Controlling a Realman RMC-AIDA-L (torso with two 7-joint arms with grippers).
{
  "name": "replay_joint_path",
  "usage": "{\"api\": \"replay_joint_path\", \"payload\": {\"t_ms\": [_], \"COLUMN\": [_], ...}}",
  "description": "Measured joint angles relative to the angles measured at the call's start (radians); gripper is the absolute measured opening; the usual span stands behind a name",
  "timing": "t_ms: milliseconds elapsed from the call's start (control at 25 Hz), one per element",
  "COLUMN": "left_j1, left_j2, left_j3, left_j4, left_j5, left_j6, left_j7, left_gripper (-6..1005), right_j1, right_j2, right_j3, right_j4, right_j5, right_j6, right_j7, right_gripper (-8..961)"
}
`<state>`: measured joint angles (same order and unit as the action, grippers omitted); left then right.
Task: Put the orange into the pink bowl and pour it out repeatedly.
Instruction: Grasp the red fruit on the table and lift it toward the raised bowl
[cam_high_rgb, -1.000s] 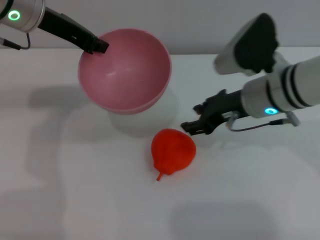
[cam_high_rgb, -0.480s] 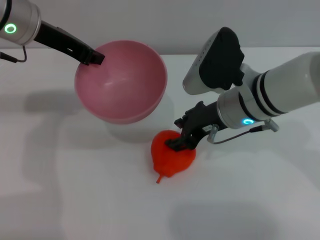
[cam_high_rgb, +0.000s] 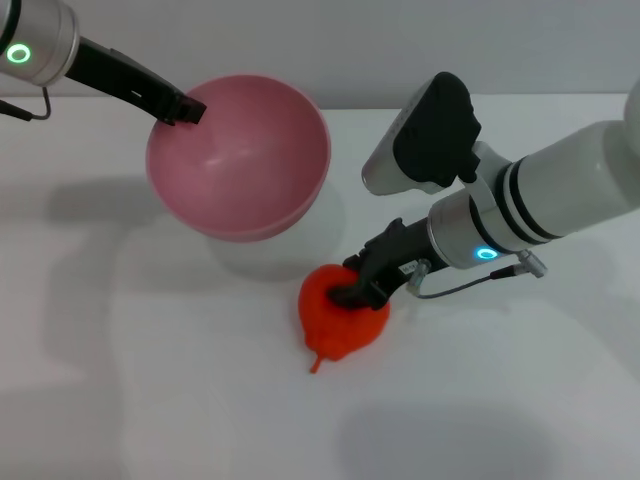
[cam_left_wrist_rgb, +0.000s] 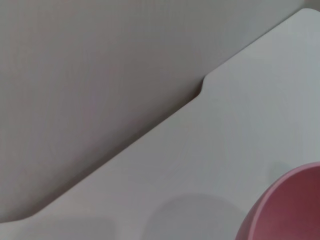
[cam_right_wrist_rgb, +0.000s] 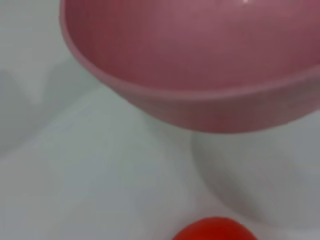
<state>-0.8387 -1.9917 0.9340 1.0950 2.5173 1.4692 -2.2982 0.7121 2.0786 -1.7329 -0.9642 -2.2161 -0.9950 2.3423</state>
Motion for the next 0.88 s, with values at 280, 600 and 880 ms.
{"api": "replay_joint_path", "payload": {"t_ms": [280,600,880], "left_j1": [0.003,0.012,0.018], "left_j2": [0.002,0.004,0.008], "left_j3": [0.000,0.000,-0.005], "left_j4": [-0.001,-0.001,-0.001], "left_j5": [0.000,0.000,0.000], "left_j6": [-0.007,-0.013,-0.014], "left_j7": [0.001,0.002,0.001], "left_gripper": [45,46,45], "right_j1": [-0.020,-0.035,-0.159], "right_j2": [-0.002,-0.005,-0.008], "right_j3": [0.006,0.028,0.199], "right_j4": [-0.032,-0.058,-0.244], "right_j5": [-0.002,-0.003,-0.076], "right_j6": [0.013,-0.007,-0.085], "right_j7": [0.005,0.010,0.022], "right_gripper": [362,103,63]}}
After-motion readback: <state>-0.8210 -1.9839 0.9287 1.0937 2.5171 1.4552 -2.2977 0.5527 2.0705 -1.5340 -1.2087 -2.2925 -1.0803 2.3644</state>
